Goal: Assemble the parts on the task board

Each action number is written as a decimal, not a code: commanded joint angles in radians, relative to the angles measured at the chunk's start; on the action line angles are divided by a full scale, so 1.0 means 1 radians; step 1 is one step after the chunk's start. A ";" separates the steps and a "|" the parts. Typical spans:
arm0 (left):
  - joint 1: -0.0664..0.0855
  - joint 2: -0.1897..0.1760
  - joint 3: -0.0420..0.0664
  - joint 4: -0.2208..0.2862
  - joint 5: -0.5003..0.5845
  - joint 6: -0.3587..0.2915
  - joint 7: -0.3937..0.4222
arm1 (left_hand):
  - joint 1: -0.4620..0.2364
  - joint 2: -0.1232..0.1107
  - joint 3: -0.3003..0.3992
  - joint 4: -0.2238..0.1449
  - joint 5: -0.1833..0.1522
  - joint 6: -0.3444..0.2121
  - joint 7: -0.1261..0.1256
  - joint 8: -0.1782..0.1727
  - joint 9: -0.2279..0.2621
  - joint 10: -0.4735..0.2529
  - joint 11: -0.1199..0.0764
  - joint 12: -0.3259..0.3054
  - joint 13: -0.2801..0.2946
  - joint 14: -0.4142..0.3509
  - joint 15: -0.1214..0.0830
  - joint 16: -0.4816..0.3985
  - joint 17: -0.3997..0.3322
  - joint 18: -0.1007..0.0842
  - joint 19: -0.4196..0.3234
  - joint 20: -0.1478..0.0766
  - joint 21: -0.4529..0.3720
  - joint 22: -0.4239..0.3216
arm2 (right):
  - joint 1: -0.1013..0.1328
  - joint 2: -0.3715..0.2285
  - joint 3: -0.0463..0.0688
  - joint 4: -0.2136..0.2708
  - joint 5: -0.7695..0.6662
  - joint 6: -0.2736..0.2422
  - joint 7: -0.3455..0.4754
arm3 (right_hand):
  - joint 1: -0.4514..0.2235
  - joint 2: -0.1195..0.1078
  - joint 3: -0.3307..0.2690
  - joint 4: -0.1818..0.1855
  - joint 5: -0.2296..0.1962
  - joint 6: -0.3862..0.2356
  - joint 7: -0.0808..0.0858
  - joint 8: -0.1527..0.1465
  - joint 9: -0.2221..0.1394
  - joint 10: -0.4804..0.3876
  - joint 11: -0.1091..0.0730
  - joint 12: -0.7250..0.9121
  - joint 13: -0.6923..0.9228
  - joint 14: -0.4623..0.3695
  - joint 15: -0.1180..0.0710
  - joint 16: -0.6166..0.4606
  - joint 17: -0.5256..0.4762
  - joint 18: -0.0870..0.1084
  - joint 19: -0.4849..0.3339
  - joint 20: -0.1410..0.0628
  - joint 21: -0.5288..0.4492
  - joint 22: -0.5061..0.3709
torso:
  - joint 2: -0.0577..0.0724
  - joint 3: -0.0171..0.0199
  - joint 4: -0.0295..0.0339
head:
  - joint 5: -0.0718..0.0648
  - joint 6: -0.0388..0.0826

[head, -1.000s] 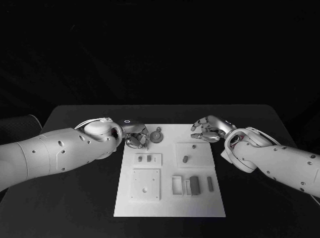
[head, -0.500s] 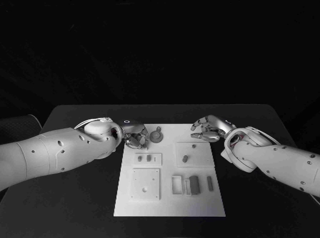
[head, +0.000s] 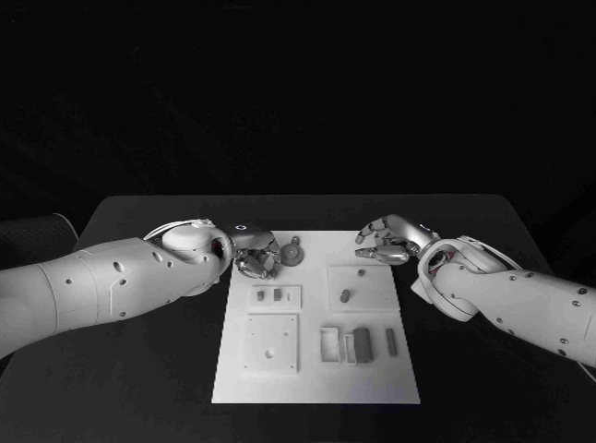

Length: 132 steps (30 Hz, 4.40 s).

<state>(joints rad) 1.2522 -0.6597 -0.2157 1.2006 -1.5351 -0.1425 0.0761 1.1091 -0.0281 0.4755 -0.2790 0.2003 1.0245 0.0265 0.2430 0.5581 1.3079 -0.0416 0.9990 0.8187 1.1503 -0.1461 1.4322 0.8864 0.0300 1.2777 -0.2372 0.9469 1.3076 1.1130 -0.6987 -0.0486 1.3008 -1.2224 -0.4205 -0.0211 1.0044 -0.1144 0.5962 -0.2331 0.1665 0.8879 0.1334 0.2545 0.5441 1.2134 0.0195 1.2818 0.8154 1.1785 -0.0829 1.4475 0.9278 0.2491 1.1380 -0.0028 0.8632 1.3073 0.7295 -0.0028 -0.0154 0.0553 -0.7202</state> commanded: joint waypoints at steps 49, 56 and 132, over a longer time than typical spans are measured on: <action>0.001 0.013 -0.002 -0.014 -0.005 0.033 -0.002 | 0.001 0.003 0.002 0.004 -0.006 0.054 0.044 0.006 0.005 0.005 -0.001 0.003 -0.004 0.006 -0.002 0.003 -0.003 0.101 0.007 0.002 0.003 0.014 | 0.000 0.002 0.000 -0.001 -0.003 0.011 0.003 | -0.005 -0.002 -0.002 0.005 0.002 0.000 0.004 -0.005 0.002 0.001 0.004 0.000 0.002 0.008 0.002 -0.005 0.000 0.013 -0.002 -0.007 -0.003 0.017 | 0.000 0.0003 -0.0009 | -0.001 -0.003; 0.001 0.016 -0.002 -0.020 -0.010 0.034 -0.002 | 0.001 0.003 0.003 0.005 -0.006 0.053 0.044 0.006 0.006 0.006 -0.001 0.003 -0.004 0.006 -0.002 0.003 -0.003 0.100 0.007 0.002 0.003 0.014 | 0.000 0.002 0.000 -0.001 -0.003 0.011 0.003 | -0.005 -0.001 -0.002 0.005 0.002 0.000 0.004 -0.005 0.003 0.001 0.004 0.000 0.002 0.008 0.002 -0.005 0.000 0.013 -0.002 -0.007 -0.003 0.017 | 0.000 0.0004 -0.0002 | -0.002 -0.004; 0.000 0.039 -0.018 -0.057 -0.011 0.061 0.024 | 0.007 -0.017 -0.001 -0.004 -0.009 0.049 0.046 0.006 0.010 0.007 0.001 0.002 -0.011 0.006 0.000 0.002 -0.007 0.097 0.006 0.002 0.001 0.014 | 0.000 0.001 0.000 0.000 -0.003 0.014 0.002 | -0.007 -0.002 -0.003 0.007 0.002 -0.001 0.004 -0.006 0.004 0.001 0.004 0.001 0.001 0.008 0.002 -0.005 0.000 0.013 -0.002 -0.007 -0.003 0.017 | 0.000 0.0004 0.0002 | -0.007 -0.006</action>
<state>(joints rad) 1.2540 -0.6212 -0.2316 1.1428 -1.5429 -0.0986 0.0935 1.1116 -0.0438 0.4770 -0.2778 0.1963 1.0337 0.0244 0.2557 0.5686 1.3098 -0.0435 0.9990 0.8089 1.1502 -0.1460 1.4318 0.8810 0.0301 1.2777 -0.2371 0.9484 1.3078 1.1131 -0.6979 -0.0486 1.2997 -1.2224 -0.4179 -0.0225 1.0044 -0.1144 0.5935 -0.2303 0.1664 0.8884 0.1303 0.2545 0.5471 1.2155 0.0175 1.2818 0.8154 1.1766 -0.0811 1.4475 0.9278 0.2491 1.1383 -0.0033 0.8632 1.3073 0.7295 -0.0028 -0.0157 0.0488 -0.7264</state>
